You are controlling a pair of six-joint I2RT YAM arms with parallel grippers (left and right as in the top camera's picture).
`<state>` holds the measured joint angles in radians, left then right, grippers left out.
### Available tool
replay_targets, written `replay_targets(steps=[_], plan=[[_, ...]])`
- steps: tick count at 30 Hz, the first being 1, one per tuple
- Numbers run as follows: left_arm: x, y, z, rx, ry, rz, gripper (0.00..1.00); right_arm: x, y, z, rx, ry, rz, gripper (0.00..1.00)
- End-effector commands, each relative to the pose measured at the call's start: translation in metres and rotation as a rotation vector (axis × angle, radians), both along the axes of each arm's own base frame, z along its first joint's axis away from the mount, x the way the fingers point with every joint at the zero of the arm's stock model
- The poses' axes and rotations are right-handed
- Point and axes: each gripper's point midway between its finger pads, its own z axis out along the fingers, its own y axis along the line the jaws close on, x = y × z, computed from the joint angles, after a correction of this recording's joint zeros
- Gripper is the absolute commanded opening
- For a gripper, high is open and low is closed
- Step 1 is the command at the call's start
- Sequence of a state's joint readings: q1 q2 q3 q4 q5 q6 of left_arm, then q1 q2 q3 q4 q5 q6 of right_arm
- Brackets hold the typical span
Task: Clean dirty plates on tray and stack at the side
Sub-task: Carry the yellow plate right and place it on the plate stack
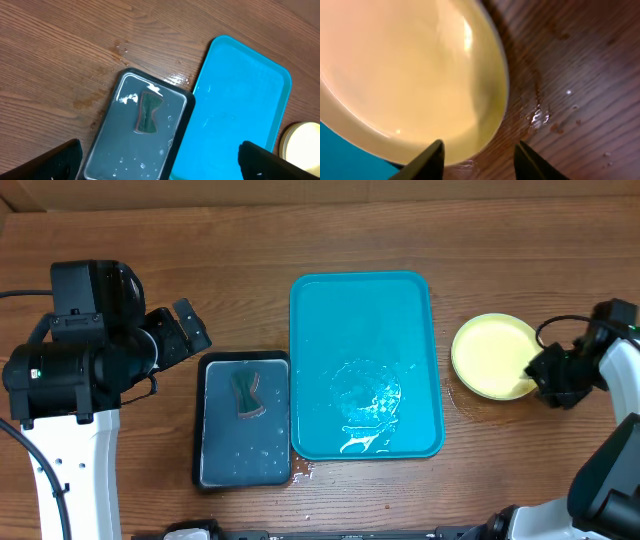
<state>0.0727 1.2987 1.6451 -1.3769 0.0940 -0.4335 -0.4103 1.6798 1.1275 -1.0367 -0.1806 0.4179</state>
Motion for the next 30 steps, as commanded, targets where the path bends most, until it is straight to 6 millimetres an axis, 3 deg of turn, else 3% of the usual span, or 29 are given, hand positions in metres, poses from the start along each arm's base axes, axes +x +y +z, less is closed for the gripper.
replay_targets(steps=[1,5,7,8,9,10,12,14,17,20,27,30], plan=[[0.001,-0.001,0.002,0.002,-0.007,-0.017,1.00,0.018,0.012,0.038,-0.026,-0.115,0.074,0.49],[0.001,-0.001,0.002,0.002,-0.007,-0.017,1.00,0.025,0.049,0.100,0.013,-0.302,0.227,0.50],[0.001,-0.001,0.002,0.002,-0.007,-0.017,1.00,0.023,0.083,0.142,0.037,-0.469,0.408,0.51],[0.001,-0.001,0.002,0.002,-0.007,-0.017,1.00,0.015,0.112,0.173,0.040,-0.600,0.572,0.54],[0.001,-0.001,0.002,0.002,-0.007,-0.017,1.00,0.008,0.126,0.186,0.039,-0.654,0.636,0.56],[0.001,-0.001,0.002,0.002,-0.007,-0.017,1.00,0.000,0.137,0.197,0.039,-0.692,0.678,0.62],[0.001,-0.001,0.002,0.002,-0.007,-0.017,1.00,-0.019,0.159,0.218,0.039,-0.765,0.749,1.00],[0.001,-0.001,0.002,0.002,-0.007,-0.017,1.00,-0.036,0.177,0.235,0.047,-0.835,0.817,1.00],[0.001,-0.001,0.002,0.002,-0.007,-0.017,1.00,-0.058,0.196,0.252,0.063,-0.912,0.894,1.00],[0.001,-0.001,0.002,0.002,-0.007,-0.017,1.00,-0.072,0.201,0.260,0.063,-0.949,0.924,1.00],[0.001,-0.001,0.002,0.002,-0.007,-0.017,1.00,-0.094,0.196,0.247,0.074,-0.861,0.911,1.00],[0.001,-0.001,0.002,0.002,-0.007,-0.017,1.00,-0.092,0.189,0.247,0.020,-0.864,0.897,1.00]])
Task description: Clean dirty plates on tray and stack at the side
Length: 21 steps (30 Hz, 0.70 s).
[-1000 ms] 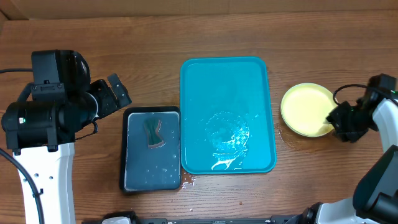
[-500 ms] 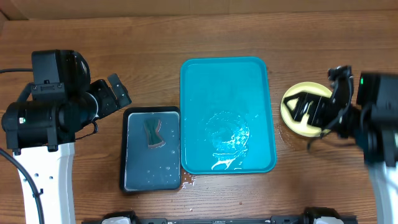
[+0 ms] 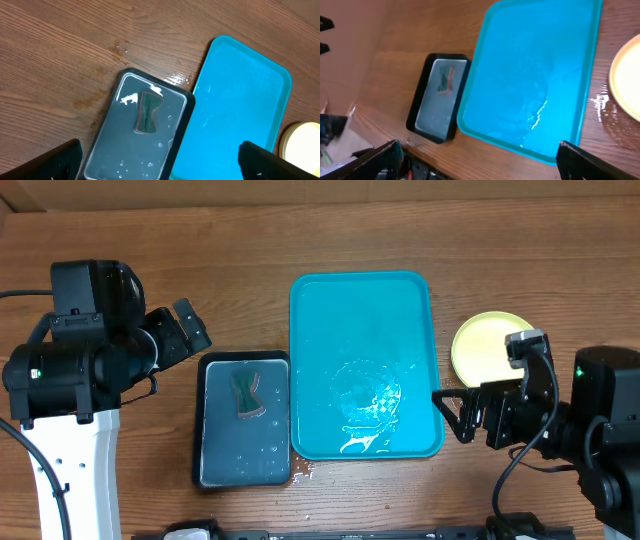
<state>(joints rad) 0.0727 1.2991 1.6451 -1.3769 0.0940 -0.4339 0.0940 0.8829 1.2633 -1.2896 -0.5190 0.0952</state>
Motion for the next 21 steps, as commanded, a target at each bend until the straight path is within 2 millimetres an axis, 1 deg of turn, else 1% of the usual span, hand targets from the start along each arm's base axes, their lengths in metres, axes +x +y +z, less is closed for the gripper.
replay_targets(steps=[1,2,3,5,7,9,12,15,17,21], plan=[[0.001,-0.001,0.002,0.002,-0.008,-0.017,1.00,0.004,-0.010,0.011,-0.055,-0.100,-0.037,1.00],[0.001,-0.001,0.002,0.002,-0.008,-0.017,1.00,0.008,-0.014,0.018,-0.070,-0.153,-0.059,1.00],[0.001,-0.001,0.002,0.002,-0.008,-0.017,1.00,0.013,-0.021,0.028,-0.092,-0.237,-0.099,1.00],[0.001,-0.001,0.002,0.002,-0.008,-0.017,1.00,0.017,-0.033,0.043,-0.114,-0.364,-0.163,1.00],[0.001,-0.001,0.002,0.002,-0.008,-0.017,1.00,0.014,-0.041,0.050,-0.112,-0.468,-0.208,1.00],[0.001,-0.001,0.002,0.002,-0.008,-0.017,1.00,0.009,-0.047,0.050,-0.105,-0.541,-0.240,1.00],[0.001,-0.001,0.002,0.002,-0.007,-0.017,1.00,0.002,-0.055,0.039,-0.097,-0.647,-0.286,1.00],[0.001,-0.001,0.002,0.002,-0.008,-0.017,1.00,-0.001,-0.058,0.018,-0.091,-0.707,-0.304,1.00],[0.001,-0.001,0.002,0.002,-0.008,-0.017,1.00,0.001,-0.060,0.002,-0.093,-0.730,-0.312,1.00],[0.001,-0.001,0.002,0.002,-0.008,-0.017,1.00,0.009,-0.060,-0.026,-0.088,-0.773,-0.314,1.00]])
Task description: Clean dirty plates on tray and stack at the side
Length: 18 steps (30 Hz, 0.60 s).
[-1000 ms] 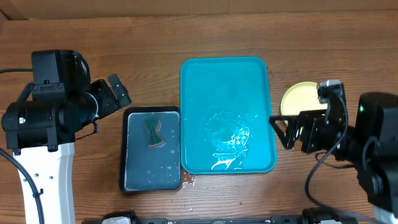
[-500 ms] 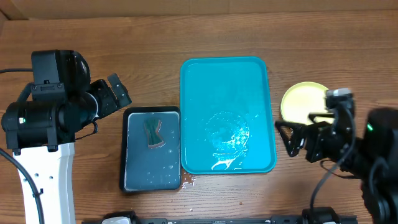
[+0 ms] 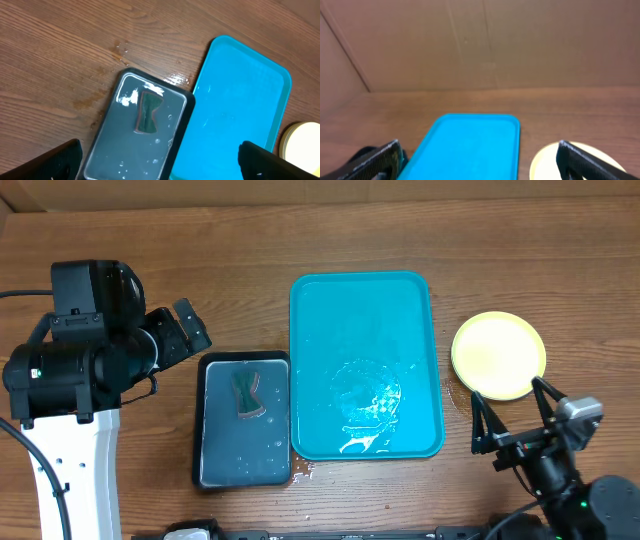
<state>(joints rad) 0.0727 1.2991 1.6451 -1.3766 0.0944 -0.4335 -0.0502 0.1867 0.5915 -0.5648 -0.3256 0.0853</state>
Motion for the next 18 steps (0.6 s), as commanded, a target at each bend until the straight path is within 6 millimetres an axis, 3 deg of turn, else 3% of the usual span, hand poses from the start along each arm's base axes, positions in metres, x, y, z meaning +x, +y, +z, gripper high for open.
replay_targets(steps=[1,2,9,18], plan=[[0.001,-0.001,0.002,0.002,-0.007,-0.017,1.00,0.006,-0.002,-0.026,-0.005,-0.025,-0.006,1.00],[0.001,-0.001,0.002,0.003,-0.007,-0.017,1.00,0.010,-0.001,-0.040,-0.005,-0.030,0.000,1.00],[0.001,-0.001,0.002,0.003,-0.007,-0.017,1.00,0.026,0.001,-0.079,-0.007,-0.087,0.014,1.00],[0.001,-0.001,0.002,0.002,-0.007,-0.017,1.00,0.038,0.000,-0.094,-0.017,-0.192,0.015,1.00]])
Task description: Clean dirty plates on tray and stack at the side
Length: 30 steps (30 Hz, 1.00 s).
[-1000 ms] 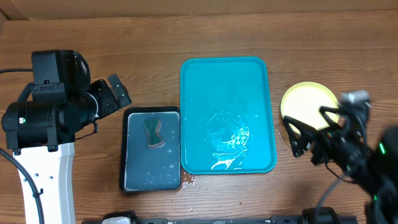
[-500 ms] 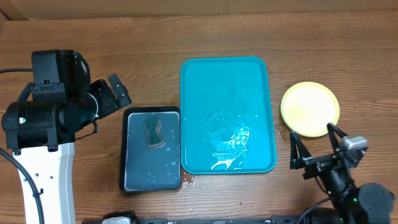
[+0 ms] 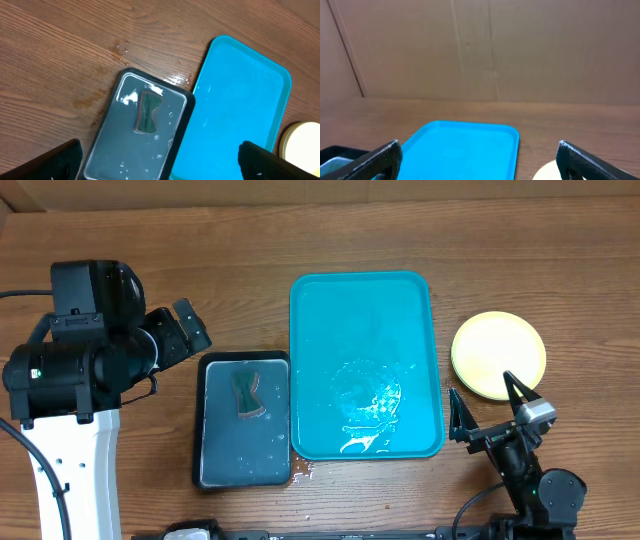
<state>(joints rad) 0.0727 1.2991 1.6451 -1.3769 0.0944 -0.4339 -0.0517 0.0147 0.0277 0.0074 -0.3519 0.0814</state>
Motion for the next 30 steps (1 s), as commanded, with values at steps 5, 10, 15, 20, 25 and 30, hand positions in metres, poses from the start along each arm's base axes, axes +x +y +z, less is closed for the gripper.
replay_targets(steps=[5,10,15,20,25,30], plan=[[0.001,-0.001,0.002,0.003,-0.007,-0.017,1.00,0.001,-0.002,-0.007,-0.002,0.005,-0.014,1.00],[0.001,-0.001,0.002,0.003,-0.008,-0.017,1.00,0.002,-0.002,-0.021,0.001,0.069,-0.014,0.99],[0.001,-0.001,0.002,0.003,-0.008,-0.017,1.00,0.002,-0.002,-0.022,0.001,0.071,-0.014,1.00],[0.001,-0.001,0.002,0.003,-0.007,-0.017,1.00,0.002,-0.002,-0.022,0.001,0.071,-0.014,1.00],[0.001,-0.001,0.003,0.003,-0.009,-0.018,1.00,0.002,-0.002,-0.022,0.001,0.071,-0.014,1.00],[-0.006,-0.007,0.007,0.016,-0.019,-0.041,1.00,0.002,-0.002,-0.022,0.001,0.071,-0.014,1.00]])
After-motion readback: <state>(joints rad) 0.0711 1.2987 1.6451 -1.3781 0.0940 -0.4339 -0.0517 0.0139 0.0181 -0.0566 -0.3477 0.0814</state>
